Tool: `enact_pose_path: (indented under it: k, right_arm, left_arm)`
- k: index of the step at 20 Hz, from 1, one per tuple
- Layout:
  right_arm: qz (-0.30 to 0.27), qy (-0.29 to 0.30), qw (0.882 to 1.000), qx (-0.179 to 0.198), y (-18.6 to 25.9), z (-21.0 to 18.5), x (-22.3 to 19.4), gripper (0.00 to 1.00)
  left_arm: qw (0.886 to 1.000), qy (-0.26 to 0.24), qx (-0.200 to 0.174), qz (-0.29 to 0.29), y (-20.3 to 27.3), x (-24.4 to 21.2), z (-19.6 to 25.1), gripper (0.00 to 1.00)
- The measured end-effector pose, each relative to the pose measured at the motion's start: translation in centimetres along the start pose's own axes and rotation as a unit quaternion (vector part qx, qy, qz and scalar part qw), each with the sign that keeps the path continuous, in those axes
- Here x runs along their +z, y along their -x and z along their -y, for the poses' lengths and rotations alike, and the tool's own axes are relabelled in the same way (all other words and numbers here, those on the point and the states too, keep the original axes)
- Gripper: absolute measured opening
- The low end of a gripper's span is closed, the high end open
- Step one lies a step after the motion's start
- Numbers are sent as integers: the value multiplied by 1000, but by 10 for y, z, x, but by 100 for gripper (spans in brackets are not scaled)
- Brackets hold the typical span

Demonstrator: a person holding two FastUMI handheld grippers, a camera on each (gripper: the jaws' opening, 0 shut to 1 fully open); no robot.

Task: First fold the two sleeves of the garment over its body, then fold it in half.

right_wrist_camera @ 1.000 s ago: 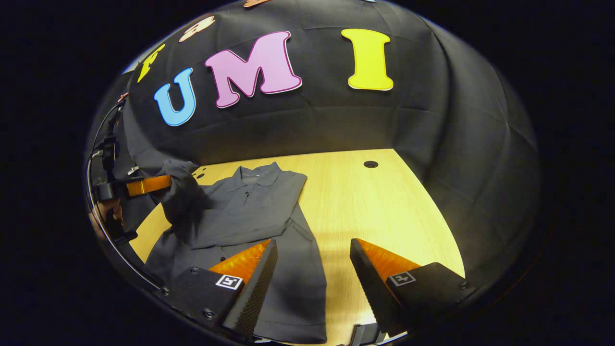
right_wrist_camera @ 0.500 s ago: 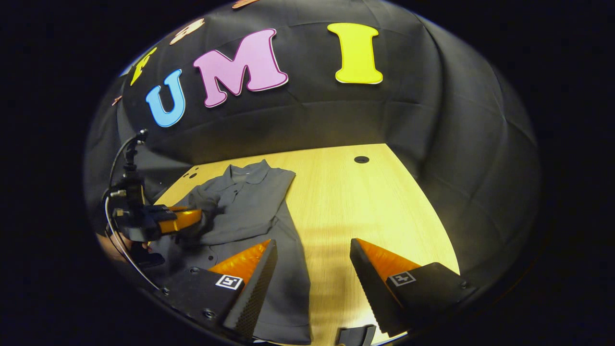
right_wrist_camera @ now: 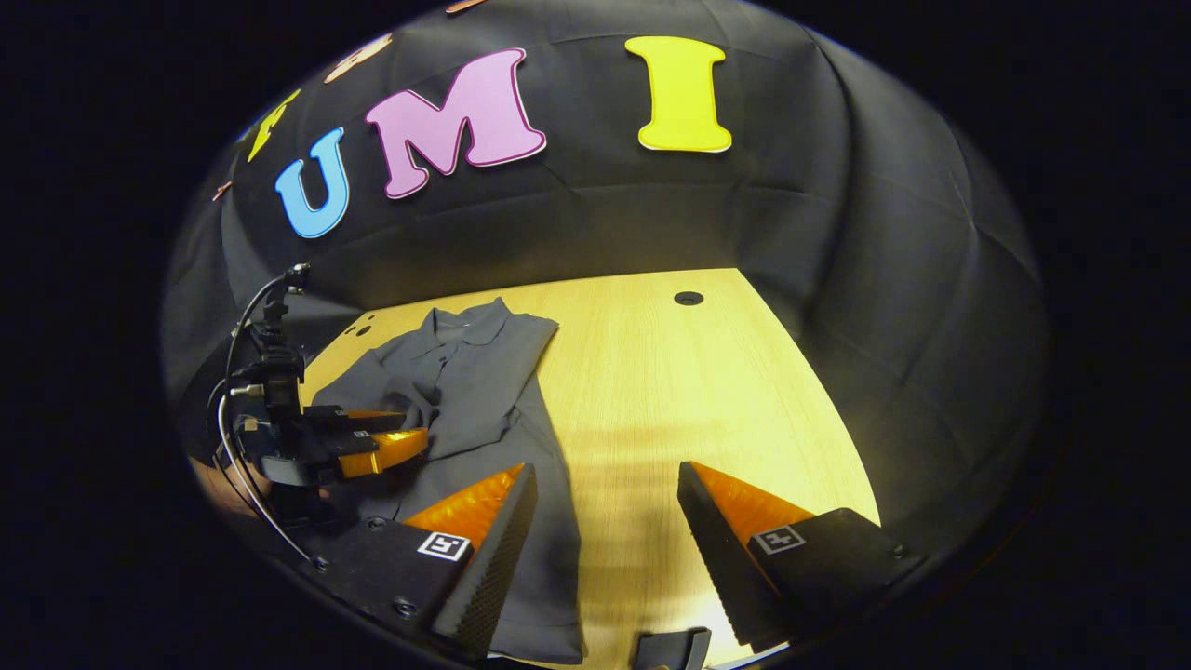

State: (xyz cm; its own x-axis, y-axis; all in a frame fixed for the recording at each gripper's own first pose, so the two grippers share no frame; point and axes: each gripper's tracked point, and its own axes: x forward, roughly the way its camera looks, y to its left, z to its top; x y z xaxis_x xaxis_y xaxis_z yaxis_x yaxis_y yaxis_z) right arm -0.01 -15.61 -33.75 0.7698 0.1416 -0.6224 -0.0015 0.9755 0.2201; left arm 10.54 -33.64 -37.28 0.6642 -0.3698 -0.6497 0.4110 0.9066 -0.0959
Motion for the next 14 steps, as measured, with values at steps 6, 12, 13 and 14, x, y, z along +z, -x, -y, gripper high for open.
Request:
enact_pose_path:
  k: [6, 12, 13, 14]
  right_arm:
    - [-2, 4, 1000, 1, 4, -5, -2, 94]
    - [-7, 2, 1000, -1, 17, -21, -13, 94]
    - [-9, 1, 1000, -2, 21, -24, -17, 94]
    - [-14, 0, 1000, -2, 25, -28, -22, 94]
  left_arm:
    - [993, 23, -109, 34, 22, 21, 51, 84]
    - [995, -14, -84, 46, 58, 6, 43, 96]
    - [996, -11, -80, 46, 67, 2, 38, 96]
    - [996, -6, -76, 46, 77, -2, 34, 96]
